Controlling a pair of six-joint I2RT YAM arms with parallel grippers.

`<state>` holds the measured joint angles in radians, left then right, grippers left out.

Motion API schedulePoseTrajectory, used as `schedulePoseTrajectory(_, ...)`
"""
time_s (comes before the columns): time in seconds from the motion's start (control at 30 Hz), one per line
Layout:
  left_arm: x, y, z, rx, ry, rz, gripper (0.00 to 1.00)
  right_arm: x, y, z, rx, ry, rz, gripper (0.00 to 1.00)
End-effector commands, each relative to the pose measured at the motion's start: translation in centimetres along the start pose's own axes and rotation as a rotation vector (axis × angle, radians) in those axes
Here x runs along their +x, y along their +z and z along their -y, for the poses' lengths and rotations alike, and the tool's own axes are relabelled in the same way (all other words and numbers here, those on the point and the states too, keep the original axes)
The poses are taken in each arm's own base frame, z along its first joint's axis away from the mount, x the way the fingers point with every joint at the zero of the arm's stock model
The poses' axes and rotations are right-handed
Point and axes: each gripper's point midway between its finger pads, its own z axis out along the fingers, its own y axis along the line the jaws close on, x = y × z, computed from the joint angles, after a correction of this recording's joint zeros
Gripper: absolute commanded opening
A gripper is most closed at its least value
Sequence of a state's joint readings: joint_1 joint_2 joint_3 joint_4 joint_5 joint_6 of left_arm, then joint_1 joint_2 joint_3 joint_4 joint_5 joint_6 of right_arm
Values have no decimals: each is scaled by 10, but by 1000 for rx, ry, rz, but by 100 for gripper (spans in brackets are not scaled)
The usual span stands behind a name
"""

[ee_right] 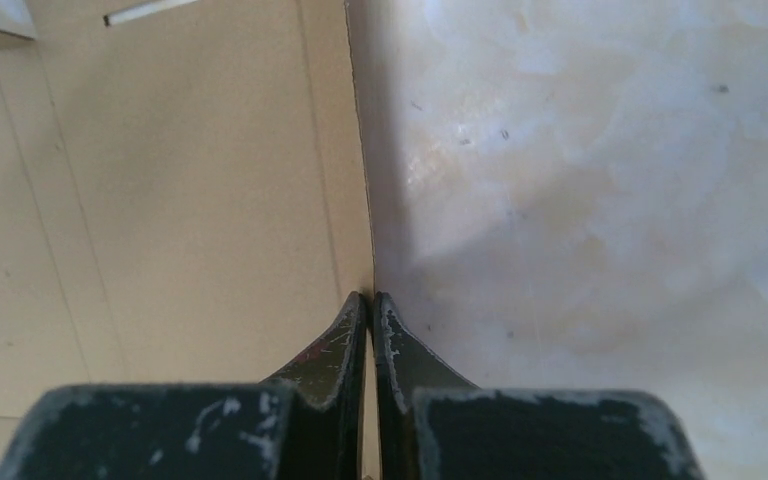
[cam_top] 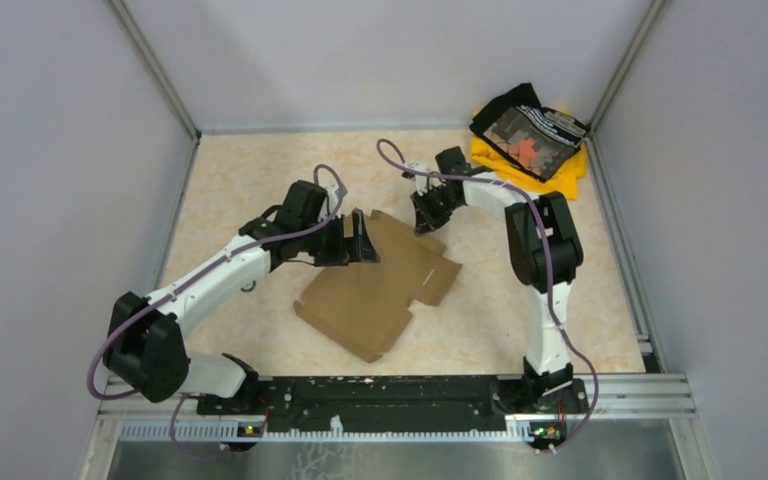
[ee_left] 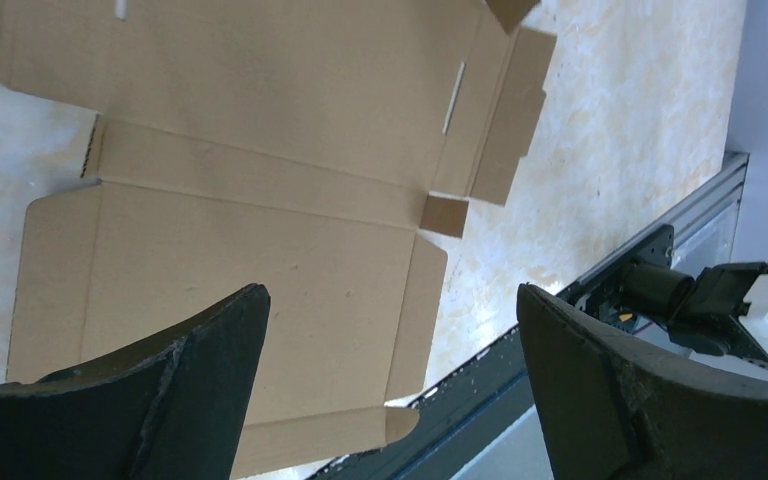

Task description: Fold the paper box

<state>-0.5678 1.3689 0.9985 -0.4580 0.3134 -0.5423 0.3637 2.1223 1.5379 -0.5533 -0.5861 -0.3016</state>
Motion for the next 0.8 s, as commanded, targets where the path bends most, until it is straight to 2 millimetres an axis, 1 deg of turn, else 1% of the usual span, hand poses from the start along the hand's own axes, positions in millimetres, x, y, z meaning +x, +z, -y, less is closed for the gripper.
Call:
schedulePoseTrajectory(0.0,-33,2,-1,7,25,97,99,-22,-27,13,252,-70,77,0)
schedulePoseTrajectory(0.27,-71,6,-8,39,-2,214,99,-27,-60,4,489,-95,73,0)
schedulePoseTrajectory(0.47,-94,6,-16,68,-9,295,99,-29,-91,-1,647,-90,92,0)
schedulePoseTrajectory(0.63,-117,4,-37,62,-35,354,99,-32,-118,-10,769,-125,122,0)
schedulePoseTrajectory(0.77,-132,9,-59,67,-69,365,99,-30,-131,-16,854,-162,102,0)
